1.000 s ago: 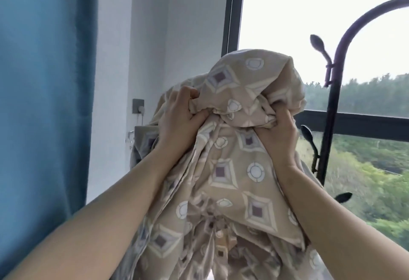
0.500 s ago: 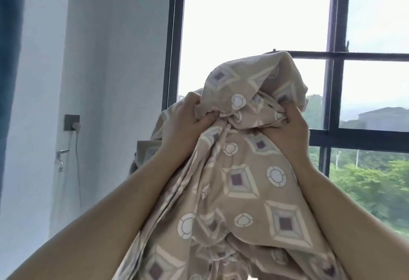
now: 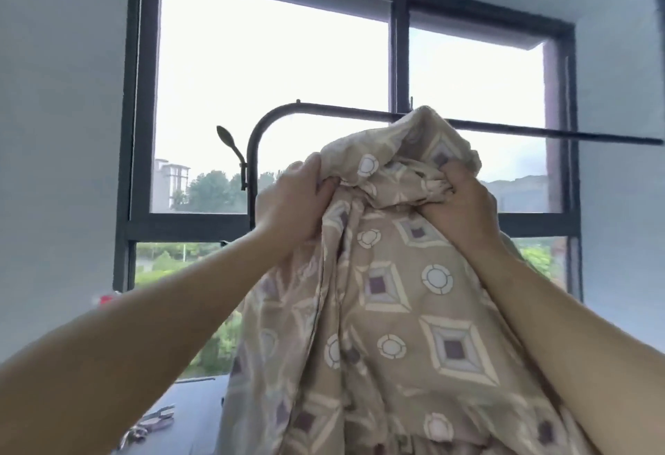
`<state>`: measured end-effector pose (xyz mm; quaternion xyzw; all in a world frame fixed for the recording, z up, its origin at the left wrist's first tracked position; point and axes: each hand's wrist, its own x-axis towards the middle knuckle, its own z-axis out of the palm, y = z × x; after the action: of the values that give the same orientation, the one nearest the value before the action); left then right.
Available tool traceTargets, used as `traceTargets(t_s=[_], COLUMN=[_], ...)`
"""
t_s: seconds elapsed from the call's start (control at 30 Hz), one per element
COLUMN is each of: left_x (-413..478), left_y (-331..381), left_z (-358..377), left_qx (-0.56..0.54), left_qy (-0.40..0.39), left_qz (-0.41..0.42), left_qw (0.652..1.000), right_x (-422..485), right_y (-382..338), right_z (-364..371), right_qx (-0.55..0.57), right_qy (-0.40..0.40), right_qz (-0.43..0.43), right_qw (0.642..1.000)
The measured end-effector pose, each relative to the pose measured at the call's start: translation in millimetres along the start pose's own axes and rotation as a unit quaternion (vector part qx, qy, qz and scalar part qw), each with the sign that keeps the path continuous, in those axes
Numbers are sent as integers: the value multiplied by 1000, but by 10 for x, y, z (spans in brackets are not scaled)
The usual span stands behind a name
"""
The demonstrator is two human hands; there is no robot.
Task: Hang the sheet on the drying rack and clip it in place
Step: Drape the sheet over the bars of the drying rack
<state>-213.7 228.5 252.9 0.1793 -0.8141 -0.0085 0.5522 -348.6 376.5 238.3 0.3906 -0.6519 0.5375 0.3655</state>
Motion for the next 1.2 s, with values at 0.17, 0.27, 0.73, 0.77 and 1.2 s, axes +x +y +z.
traceTargets(t_s=[0.17, 0.27, 0.73, 0.77, 1.2], left_x=[-31, 202, 1046, 1120, 1067], left_y=[162, 304, 733, 705, 918], left_z=[560, 661, 1149, 1119, 1152], left_qx=[-88, -181, -319, -355, -512], left_qy=[-86, -27, -79, -42, -478], left_qz=[-9, -23, -39, -63, -37], left_qw=[992, 983, 944, 932, 713], right_x=[5, 308, 882, 870, 1092], right_y=[226, 274, 583, 606, 601], right_z=[-72, -340, -673, -692, -471], right_qx=[-76, -102, -216, -203, -123], right_qy=[16, 57, -9, 9, -49], right_qz=[-10, -12, -39, -28, -3], right_qw=[997, 993, 976, 979, 991])
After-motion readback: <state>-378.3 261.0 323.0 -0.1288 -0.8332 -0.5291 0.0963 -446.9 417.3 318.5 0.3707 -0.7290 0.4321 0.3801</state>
